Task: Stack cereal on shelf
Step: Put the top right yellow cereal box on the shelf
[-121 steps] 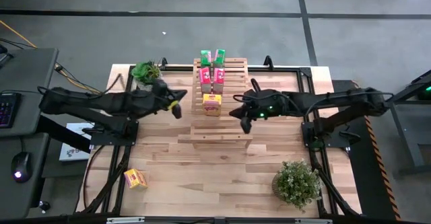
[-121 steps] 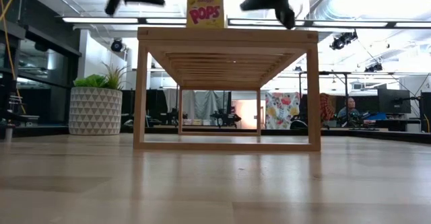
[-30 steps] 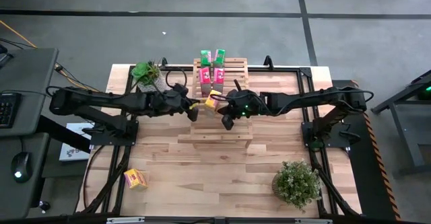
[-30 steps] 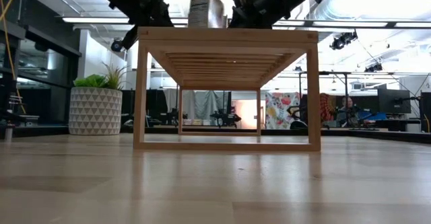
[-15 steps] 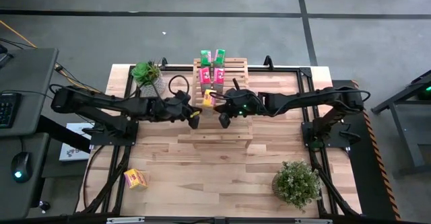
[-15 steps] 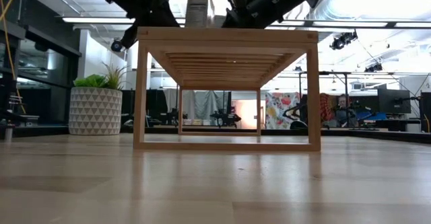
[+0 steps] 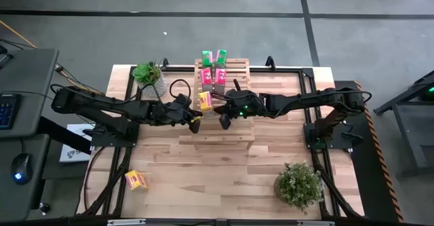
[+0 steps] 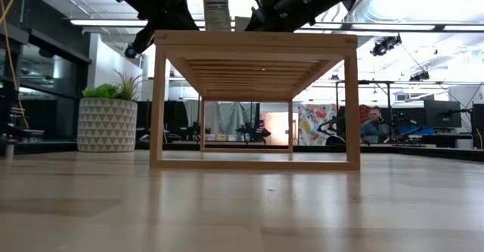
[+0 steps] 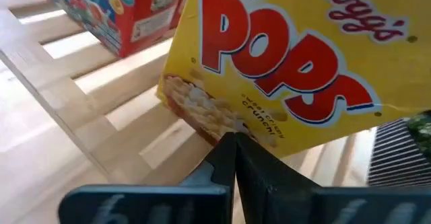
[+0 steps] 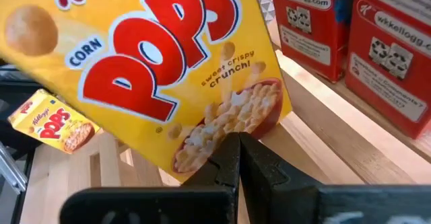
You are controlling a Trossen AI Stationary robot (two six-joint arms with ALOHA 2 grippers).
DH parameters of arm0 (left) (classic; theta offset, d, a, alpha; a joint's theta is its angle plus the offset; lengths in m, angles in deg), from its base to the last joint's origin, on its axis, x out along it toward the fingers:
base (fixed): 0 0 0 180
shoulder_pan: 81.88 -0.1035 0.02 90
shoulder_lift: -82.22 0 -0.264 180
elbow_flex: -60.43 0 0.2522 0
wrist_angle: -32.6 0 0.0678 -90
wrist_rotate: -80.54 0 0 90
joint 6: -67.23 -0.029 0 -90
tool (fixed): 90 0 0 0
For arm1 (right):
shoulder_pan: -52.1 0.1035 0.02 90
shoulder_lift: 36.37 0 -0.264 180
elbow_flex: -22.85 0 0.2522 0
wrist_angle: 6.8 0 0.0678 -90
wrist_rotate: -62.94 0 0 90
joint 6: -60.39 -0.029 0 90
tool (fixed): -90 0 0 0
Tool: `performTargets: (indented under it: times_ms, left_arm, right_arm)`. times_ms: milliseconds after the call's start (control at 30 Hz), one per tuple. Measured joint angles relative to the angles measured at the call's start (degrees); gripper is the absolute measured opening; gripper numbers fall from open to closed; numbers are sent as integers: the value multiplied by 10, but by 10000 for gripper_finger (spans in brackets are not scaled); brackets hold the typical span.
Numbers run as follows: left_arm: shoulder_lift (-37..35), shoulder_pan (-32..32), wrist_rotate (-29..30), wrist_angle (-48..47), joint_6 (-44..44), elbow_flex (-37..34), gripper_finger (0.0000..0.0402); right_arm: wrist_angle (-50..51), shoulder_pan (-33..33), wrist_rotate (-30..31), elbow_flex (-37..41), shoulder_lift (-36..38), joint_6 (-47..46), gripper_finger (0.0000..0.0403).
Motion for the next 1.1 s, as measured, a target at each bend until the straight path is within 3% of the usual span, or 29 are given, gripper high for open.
performTargets:
  times_ms: [333, 1100]
  left_arm:
    - [-3, -32, -10, -4, -21, 0, 0]
    - [-3, -25, -22, 0, -10, 0, 0]
  right_arm:
    - [0, 1, -3, 0, 0, -11, 0]
    - [1, -1, 12, 0, 0, -11, 0]
